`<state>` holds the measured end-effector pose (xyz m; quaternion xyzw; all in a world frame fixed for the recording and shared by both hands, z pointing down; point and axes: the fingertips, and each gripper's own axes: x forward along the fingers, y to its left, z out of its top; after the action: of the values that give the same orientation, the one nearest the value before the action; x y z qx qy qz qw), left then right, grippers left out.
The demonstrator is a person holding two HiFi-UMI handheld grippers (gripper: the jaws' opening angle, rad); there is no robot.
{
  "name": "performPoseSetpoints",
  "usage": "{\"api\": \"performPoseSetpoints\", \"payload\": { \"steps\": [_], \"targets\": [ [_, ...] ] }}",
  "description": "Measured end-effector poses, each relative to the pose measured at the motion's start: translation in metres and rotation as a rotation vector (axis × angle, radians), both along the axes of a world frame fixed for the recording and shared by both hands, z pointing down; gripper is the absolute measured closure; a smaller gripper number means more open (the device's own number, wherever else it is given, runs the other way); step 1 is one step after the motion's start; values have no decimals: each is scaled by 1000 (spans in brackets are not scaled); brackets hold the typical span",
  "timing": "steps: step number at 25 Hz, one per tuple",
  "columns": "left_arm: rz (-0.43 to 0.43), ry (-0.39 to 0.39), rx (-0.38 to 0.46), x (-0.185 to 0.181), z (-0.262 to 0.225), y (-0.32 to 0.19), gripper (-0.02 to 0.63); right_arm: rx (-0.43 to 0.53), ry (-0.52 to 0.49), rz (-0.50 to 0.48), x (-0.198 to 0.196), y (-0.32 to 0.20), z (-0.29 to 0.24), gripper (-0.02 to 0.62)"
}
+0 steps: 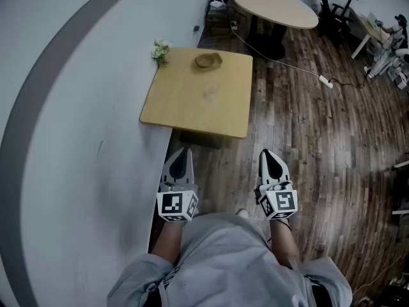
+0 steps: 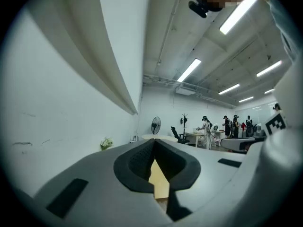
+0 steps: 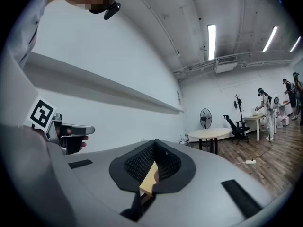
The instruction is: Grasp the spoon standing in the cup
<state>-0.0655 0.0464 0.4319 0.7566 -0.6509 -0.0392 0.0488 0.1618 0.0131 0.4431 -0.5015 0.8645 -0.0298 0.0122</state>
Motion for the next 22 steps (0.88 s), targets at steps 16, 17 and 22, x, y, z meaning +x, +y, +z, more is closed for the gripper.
{"api": "performPoseSetpoints", "payload": {
  "steps": [16,17,22],
  "targets": [
    [-11,-6,4,9,-3,5,604,10,-7,-35,1,5,-1,598],
    [-12,-7,4,11,-3,5,604,14,-3,-39,2,6,-1,598],
    [-29,-5,0,30,-5,13,604,28,10,-67,13,14,-5,598]
  ]
}}
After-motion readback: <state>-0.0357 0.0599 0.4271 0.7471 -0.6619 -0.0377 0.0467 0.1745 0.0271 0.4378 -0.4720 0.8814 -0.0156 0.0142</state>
